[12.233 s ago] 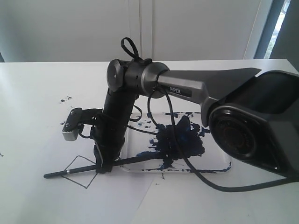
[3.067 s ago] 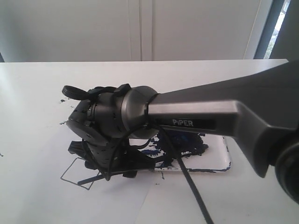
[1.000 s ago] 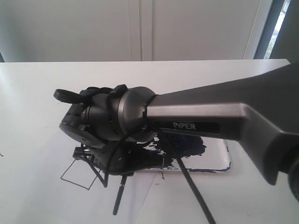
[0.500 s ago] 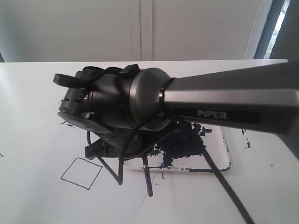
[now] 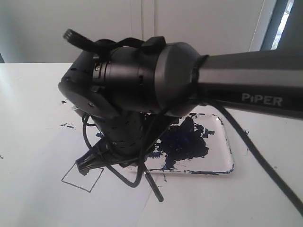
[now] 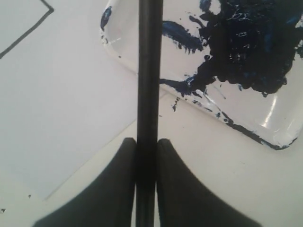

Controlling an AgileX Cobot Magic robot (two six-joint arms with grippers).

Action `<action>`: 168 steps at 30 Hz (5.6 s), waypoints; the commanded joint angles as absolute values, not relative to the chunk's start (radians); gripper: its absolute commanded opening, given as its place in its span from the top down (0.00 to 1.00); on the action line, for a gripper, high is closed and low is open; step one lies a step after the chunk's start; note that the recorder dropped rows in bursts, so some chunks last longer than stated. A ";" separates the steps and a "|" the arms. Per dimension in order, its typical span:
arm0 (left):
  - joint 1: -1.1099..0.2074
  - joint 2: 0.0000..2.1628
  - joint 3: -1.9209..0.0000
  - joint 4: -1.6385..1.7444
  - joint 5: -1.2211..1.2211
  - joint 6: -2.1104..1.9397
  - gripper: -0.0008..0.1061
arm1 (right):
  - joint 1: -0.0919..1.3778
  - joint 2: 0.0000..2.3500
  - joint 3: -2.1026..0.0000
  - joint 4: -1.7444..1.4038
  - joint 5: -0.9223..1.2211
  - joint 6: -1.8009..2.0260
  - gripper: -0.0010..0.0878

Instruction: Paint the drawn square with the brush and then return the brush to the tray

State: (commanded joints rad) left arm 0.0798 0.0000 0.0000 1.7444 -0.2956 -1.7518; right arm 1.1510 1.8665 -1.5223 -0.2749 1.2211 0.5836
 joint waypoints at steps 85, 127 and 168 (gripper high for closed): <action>0.080 0.000 0.000 1.744 -0.296 -1.752 0.99 | 0.886 1.594 -0.964 -0.238 1.200 0.477 0.99; 0.080 0.000 0.000 1.744 -0.296 -1.752 0.99 | 0.886 1.503 -0.966 -0.086 0.865 0.399 0.99; 0.080 0.009 0.000 1.476 -0.555 -1.926 0.99 | 0.886 1.503 -0.966 -0.078 0.811 0.289 0.99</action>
State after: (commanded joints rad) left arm 0.0798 0.0088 0.0000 1.4758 -0.5551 -1.9256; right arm 0.8861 1.5033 -0.9657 -0.0778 0.8107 0.2890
